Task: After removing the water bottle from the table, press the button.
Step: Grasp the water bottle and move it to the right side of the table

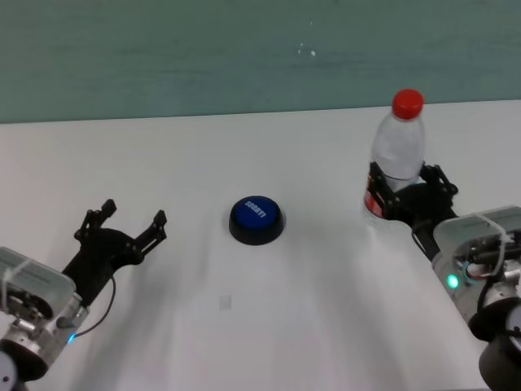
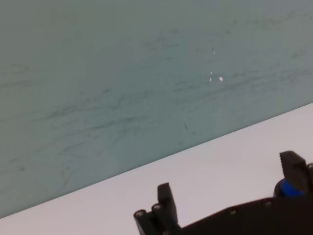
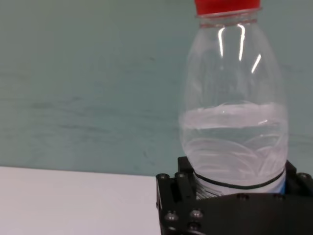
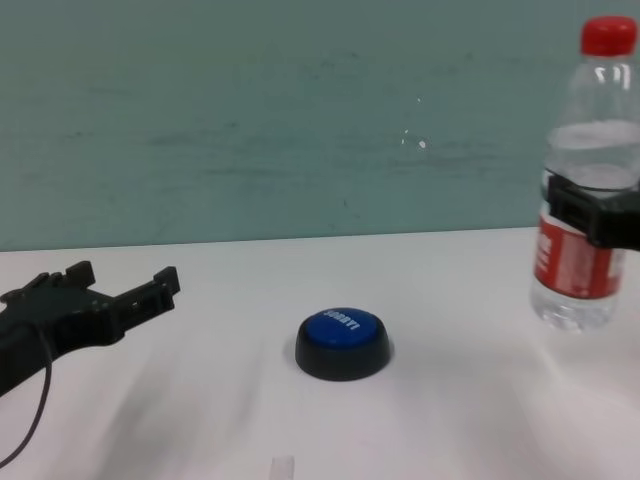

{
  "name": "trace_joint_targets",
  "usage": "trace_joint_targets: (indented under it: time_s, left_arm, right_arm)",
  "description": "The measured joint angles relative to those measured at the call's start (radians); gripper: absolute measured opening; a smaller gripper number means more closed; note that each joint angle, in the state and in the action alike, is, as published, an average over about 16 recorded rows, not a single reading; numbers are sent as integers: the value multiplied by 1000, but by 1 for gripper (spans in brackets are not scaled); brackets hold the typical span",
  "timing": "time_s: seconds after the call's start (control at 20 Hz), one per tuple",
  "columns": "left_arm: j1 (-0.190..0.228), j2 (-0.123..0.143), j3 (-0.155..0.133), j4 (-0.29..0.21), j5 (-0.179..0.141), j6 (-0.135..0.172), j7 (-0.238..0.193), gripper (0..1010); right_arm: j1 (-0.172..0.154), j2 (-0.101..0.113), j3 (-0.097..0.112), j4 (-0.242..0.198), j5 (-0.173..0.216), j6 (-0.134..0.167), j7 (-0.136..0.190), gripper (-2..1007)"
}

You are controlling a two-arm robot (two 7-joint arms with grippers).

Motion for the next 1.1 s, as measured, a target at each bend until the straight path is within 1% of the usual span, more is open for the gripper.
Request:
trace_joint_targets:
  time_s: [0.2, 0.45, 0.7, 1.1]
  left_arm:
    - [0, 0, 0, 0, 0, 0, 0, 1003]
    - [0, 0, 0, 0, 0, 0, 0, 1003]
    - [0, 0, 0, 0, 0, 0, 0, 1003]
    - [0, 0, 0, 0, 0, 0, 0, 1003]
  right_arm:
    - [-17, -6, 26, 3, -3, -2, -10, 695]
    - [-32, -17, 46, 12, -5, -5, -16, 695]
    - [-44, -28, 58, 22, -9, -8, -18, 695]
    - [-56, -40, 68, 36, -20, -8, -24, 695]
